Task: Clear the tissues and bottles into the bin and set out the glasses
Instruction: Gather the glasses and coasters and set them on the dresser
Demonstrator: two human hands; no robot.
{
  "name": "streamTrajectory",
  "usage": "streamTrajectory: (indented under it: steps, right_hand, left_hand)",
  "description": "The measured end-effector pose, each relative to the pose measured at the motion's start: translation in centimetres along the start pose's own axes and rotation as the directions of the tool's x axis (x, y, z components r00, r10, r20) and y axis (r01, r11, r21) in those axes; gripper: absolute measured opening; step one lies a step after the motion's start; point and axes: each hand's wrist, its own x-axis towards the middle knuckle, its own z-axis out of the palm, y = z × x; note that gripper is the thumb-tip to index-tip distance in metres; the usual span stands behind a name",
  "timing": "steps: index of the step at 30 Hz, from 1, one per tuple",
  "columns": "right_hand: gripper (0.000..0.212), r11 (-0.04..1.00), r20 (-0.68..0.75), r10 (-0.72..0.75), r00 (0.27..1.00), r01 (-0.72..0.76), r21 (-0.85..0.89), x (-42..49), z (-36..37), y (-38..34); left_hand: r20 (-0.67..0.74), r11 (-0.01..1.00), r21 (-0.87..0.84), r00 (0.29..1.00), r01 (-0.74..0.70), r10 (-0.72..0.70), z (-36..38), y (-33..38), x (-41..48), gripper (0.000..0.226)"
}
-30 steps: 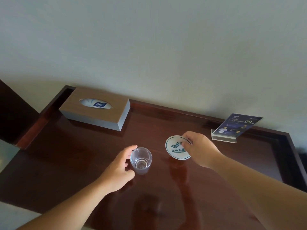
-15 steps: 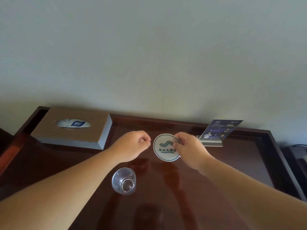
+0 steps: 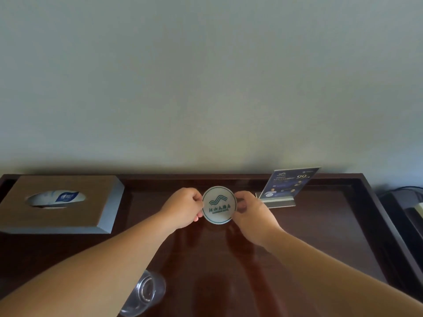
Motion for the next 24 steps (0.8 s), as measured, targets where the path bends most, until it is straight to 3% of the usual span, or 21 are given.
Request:
streamTrajectory:
  steps: [5, 12, 17, 24]
  right_hand:
    - [0.047, 1.0, 0.009, 0.016, 1.0, -0.016, -0.023, 1.5, 0.9, 1.1]
    - [0.041, 0.988, -0.016, -0.038, 0.999, 0.035, -0.147, 3.0, 1.6, 1.3]
    - [0.041, 0.967, -0.065, -0.069, 0.996, 0.05, -0.249, 3.4, 2.1, 1.3]
    - [0.043, 0.949, -0.068, -0.07, 0.995, 0.045, -0.311, 3.8, 2.2, 1.7]
  left_hand:
    - [-0.022, 0.996, 0.08, 0.999, 0.032, -0.03, 1.2, -0.1, 2.4, 0.009]
    - [-0.023, 0.982, 0.185, 0.999, 0.036, -0.033, 2.0, -0.7, 3.7, 0.032]
    - [0.032, 0.971, 0.235, 0.999, -0.029, 0.022, 2.1, -0.8, 3.9, 0.054]
    - [0.084, 0.917, 0.378, 0.991, -0.126, 0.102, 2.1, -0.3, 3.3, 0.059]
